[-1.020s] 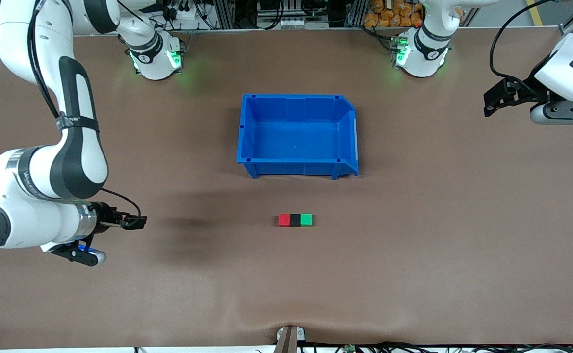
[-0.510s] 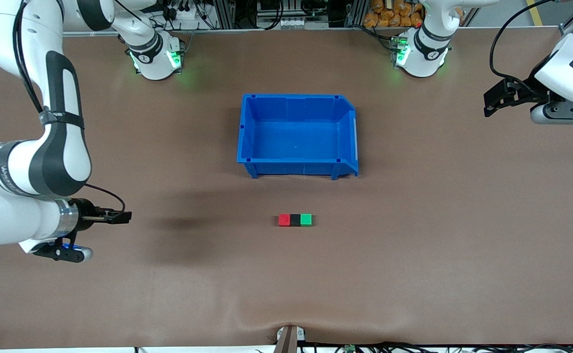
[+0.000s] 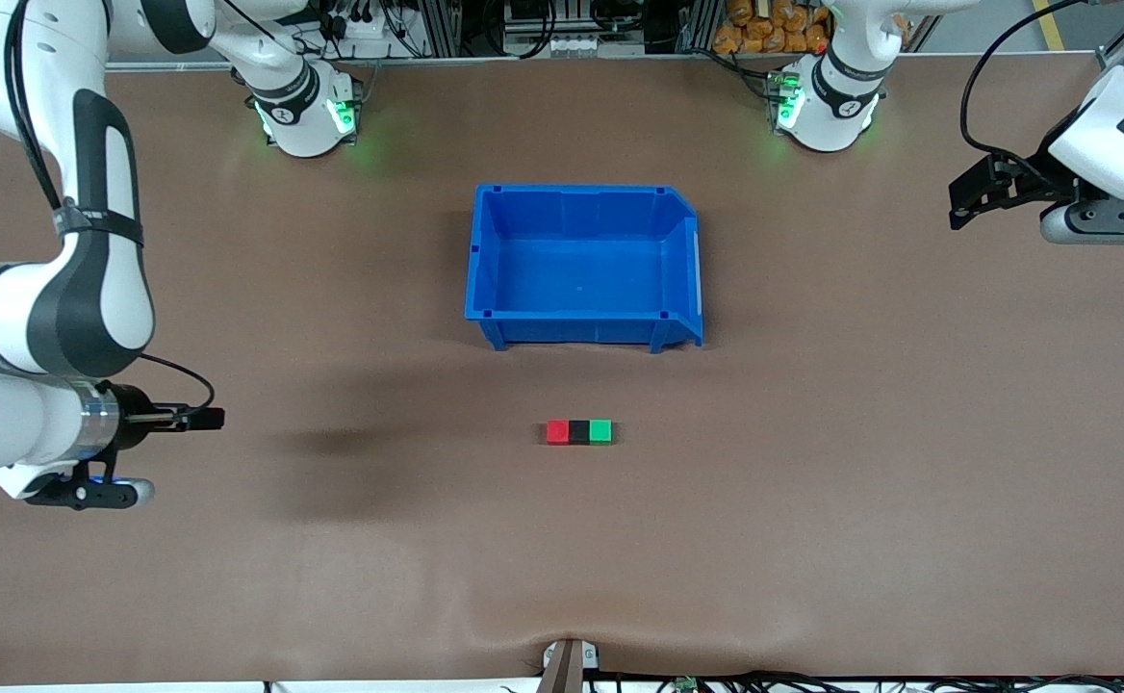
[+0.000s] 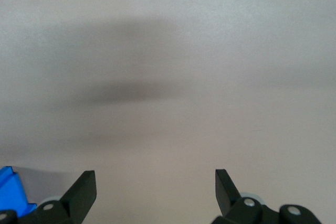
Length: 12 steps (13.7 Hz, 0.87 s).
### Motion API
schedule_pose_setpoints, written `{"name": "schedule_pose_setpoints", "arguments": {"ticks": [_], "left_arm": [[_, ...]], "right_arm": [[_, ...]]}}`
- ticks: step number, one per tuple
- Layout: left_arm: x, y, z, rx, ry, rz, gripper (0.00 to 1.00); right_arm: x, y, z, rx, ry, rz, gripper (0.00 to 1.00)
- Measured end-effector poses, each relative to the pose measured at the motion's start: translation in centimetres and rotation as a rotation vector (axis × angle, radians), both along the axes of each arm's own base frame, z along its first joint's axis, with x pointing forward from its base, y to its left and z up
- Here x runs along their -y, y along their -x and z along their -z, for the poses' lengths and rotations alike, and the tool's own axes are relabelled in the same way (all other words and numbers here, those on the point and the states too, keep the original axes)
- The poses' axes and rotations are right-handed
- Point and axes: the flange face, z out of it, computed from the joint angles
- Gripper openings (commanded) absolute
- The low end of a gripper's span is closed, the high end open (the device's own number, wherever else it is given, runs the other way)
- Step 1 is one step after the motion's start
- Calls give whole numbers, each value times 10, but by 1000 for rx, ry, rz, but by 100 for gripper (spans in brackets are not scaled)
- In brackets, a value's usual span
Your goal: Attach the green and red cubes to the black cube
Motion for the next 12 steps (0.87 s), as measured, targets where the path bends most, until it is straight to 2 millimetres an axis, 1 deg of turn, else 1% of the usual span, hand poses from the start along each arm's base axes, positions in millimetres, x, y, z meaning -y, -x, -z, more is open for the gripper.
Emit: {"name": "schedule_pose_setpoints", "arguments": {"ticks": [4,9,12], "left_arm": [[0,-1,2,-1,0,0,100],[0,-2,3,1,1,0,100],[1,-5,4,8,2,1,100]], "right_arm": [[7,8,-14,8,7,-8,100],[25,16,-27,16,-5,-14,100],[27,21,-34,22,-8,-12,100]]}}
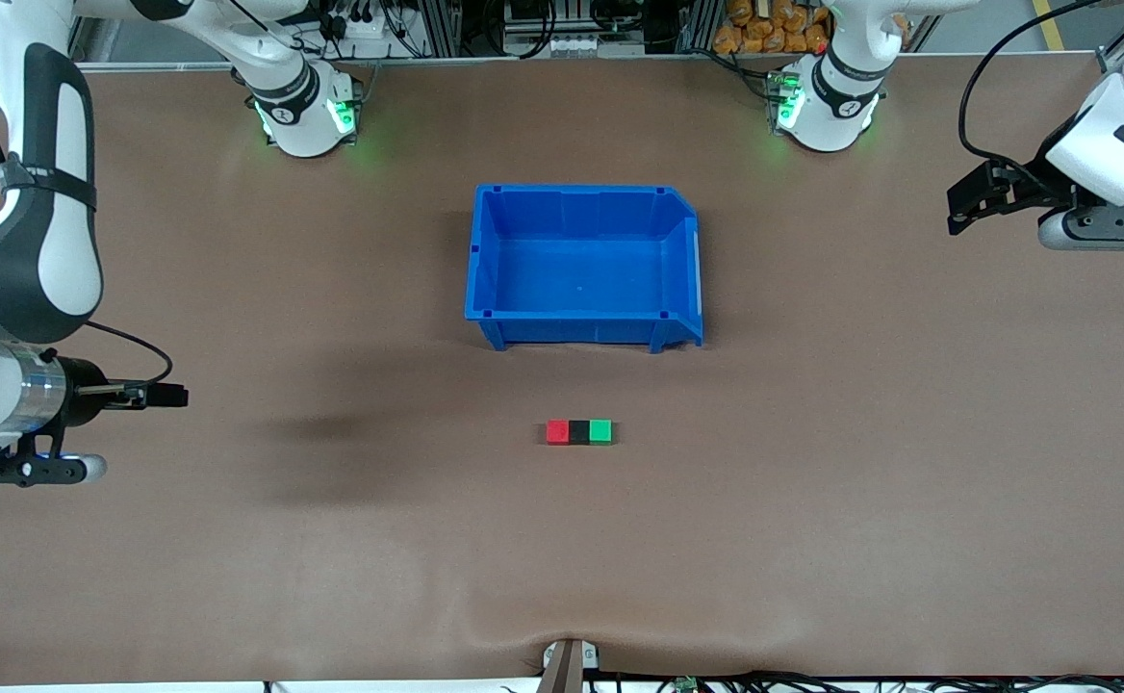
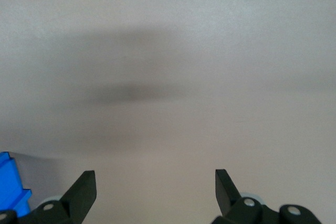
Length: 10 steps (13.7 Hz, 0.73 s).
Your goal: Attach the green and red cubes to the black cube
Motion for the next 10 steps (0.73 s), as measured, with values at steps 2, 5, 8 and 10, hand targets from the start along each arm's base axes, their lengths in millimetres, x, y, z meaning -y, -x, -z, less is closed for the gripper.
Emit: {"name": "schedule_pose_setpoints", "arguments": {"ticks": [2,5,8,10], "left_arm": [[0,-3,2,7,2,1,100],[1,-8,8,6,3,1,100],[1,-10,9,9,4,2,100],[1,-10,9,11,4,2,100]], "right_arm": [[2,4,-4,2,-2,3,100],[4,10,-11,6,-7,5,100],[7,17,-17,8,-11,7,100],[10,22,-21,8,-17,1,100]]}}
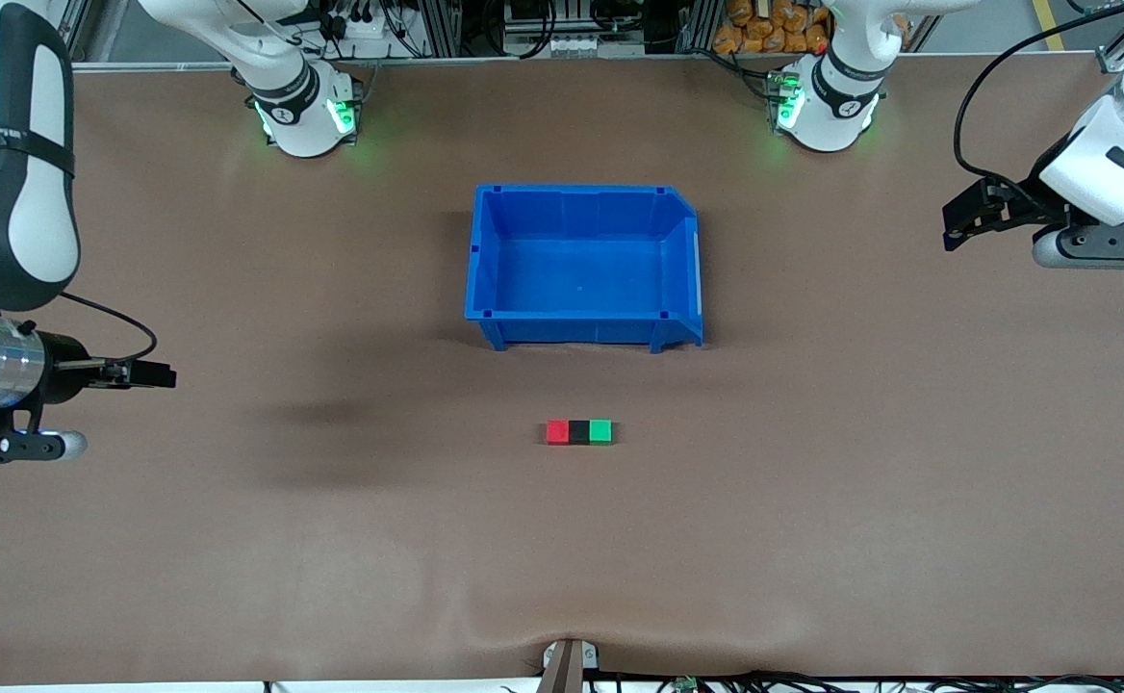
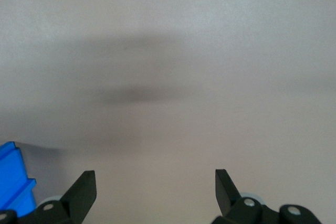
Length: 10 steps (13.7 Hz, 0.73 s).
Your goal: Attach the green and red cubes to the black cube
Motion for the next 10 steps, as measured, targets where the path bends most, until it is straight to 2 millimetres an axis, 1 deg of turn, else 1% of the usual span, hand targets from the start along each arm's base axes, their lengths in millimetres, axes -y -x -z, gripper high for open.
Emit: {"name": "schedule_pose_setpoints", "arguments": {"ticks": [5,10], "left_arm": [[3,-6,5,12,3,5,100],[7,-6,5,12,4,14,100]], "right_arm": [[5,14,-12,6,-10,0,100],[9,27,-20,24,-19,-4,100]]}}
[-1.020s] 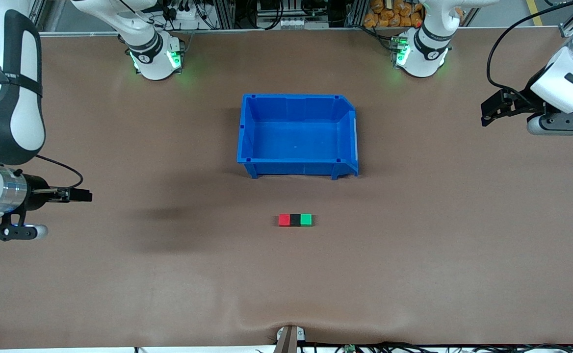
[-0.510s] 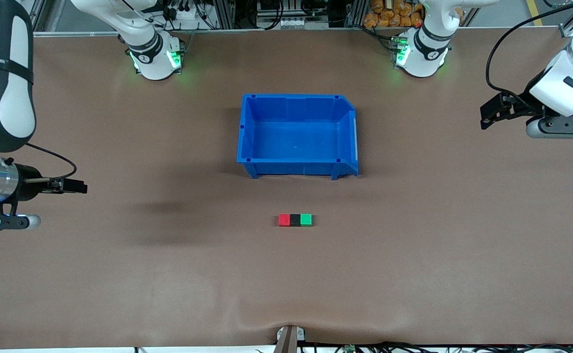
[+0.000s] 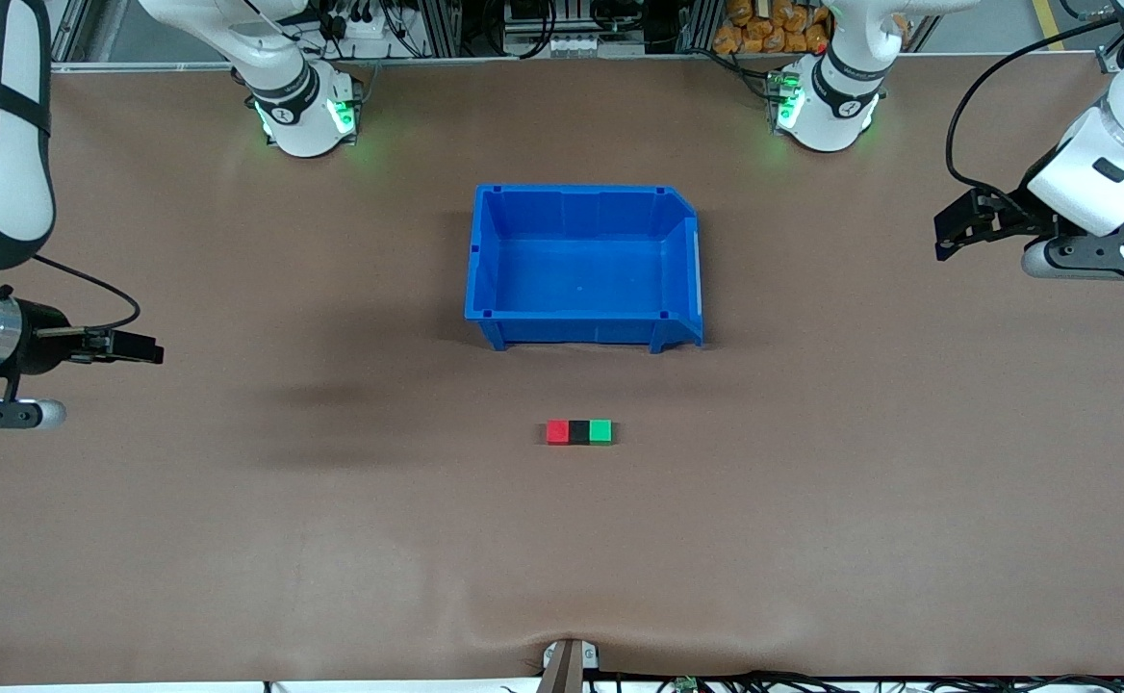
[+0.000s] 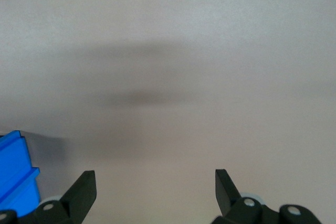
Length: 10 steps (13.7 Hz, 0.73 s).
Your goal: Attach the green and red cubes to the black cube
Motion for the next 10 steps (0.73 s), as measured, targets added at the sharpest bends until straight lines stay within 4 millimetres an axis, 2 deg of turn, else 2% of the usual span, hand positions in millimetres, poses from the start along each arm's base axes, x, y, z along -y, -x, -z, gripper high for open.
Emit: {"name": "schedule_pose_setpoints", "arguments": {"ticks": [5,10], "left_arm": [[1,-3,5,-2,1,2,100],[7,-15,20,-5,4,11,100]], "right_arm": [[6,17,-12,14,-5,-12,100],[10,32,-33,37,11,-17,100]]}}
